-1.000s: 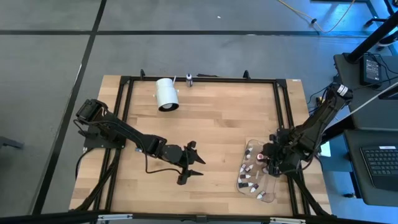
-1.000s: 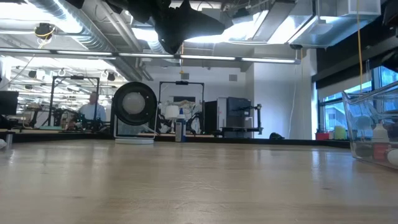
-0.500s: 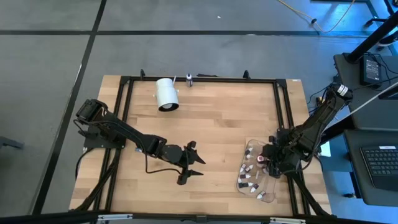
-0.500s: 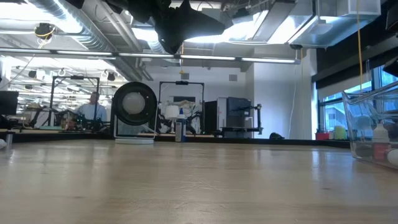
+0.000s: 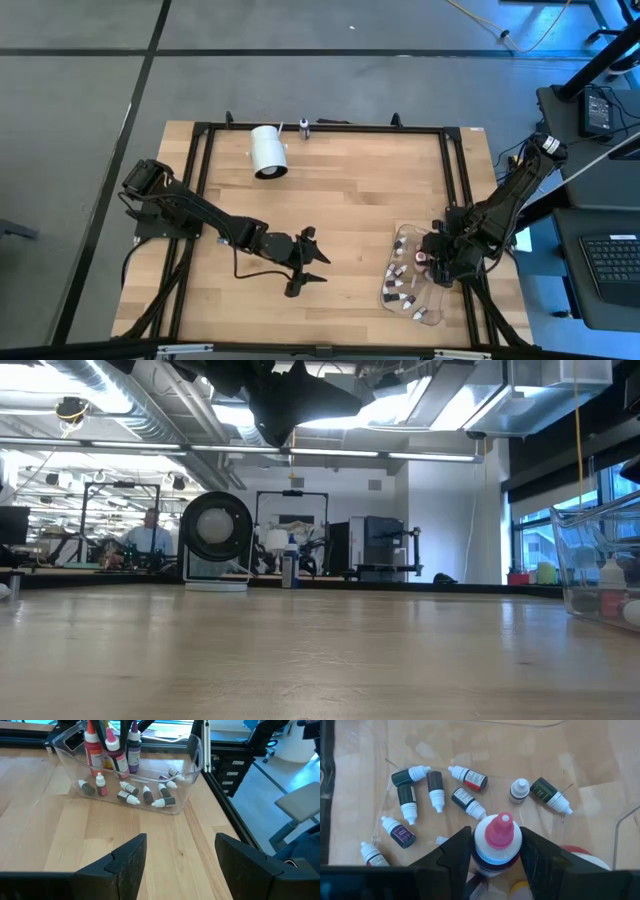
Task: Pick & Place food coloring
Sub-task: Put the large pink food coloring bottle into the transparent bin
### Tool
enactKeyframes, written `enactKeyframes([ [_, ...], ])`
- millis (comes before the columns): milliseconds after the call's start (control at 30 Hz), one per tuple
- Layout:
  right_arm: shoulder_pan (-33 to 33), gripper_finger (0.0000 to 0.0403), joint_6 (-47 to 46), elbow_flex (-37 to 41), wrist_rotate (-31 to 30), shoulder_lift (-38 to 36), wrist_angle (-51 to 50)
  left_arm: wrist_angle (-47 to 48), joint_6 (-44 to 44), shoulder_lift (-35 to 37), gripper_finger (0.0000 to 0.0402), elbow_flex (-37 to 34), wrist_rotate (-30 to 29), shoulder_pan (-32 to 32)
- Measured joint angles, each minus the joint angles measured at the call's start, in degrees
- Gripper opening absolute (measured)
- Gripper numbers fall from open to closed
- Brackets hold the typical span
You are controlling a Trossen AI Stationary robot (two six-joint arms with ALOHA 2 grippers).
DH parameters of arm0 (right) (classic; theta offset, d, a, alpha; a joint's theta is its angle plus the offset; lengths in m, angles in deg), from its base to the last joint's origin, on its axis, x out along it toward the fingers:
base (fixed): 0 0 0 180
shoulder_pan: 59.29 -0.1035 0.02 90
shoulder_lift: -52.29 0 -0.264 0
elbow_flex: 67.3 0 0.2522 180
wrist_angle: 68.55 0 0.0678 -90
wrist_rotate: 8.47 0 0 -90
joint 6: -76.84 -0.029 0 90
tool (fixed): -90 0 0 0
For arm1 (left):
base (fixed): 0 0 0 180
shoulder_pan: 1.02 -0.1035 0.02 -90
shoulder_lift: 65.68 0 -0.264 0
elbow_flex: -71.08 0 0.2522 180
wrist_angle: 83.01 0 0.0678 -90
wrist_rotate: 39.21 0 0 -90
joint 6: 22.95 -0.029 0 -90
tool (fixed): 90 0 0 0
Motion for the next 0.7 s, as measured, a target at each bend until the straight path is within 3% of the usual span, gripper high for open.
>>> enactKeyframes([
  [700,0.00,0.0166,0.11,0.00,1.28,0.02,-0.22,0.00,0.01,-0.02,0.0227,0.00,0.02,0.00],
])
